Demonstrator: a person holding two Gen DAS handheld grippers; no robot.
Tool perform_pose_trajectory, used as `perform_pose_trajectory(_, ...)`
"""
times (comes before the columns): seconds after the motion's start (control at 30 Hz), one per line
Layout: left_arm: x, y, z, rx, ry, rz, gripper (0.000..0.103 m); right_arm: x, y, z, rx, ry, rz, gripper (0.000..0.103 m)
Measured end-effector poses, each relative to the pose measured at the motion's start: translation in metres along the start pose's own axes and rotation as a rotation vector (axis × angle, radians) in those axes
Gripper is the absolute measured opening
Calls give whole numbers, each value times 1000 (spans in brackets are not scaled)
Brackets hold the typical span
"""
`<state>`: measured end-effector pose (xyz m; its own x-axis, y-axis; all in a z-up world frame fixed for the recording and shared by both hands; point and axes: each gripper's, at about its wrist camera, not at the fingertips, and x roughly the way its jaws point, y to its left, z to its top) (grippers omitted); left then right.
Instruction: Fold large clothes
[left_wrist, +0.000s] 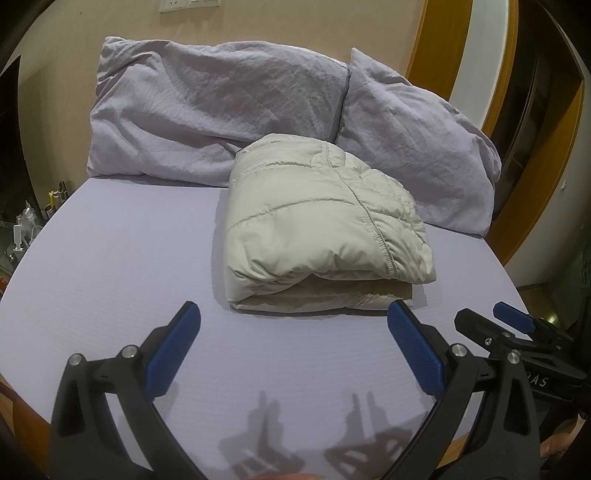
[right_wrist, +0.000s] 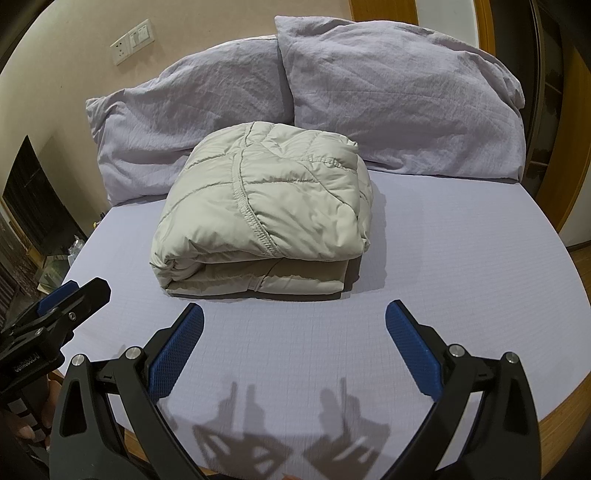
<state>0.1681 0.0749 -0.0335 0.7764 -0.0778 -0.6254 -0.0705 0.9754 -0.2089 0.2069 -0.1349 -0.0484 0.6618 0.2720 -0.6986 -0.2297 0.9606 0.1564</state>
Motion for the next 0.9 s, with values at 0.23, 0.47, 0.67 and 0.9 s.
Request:
perform_pose_trajectory(0.23,0,1,0,-1,0,1,101,0,-1,1,3,0,0,100)
perform_pose_trajectory(0.47,1,-1,1,0,1,2,101,1,-1,1,3,1,0,100)
perform_pose_trajectory(0.67,1,-2,1,0,2,2,101,1,-3,2,6,2,2,100)
perform_pose_trajectory(0.9,1,3,-3,-1,6,5,101,1,-3,3,9,2,2,100)
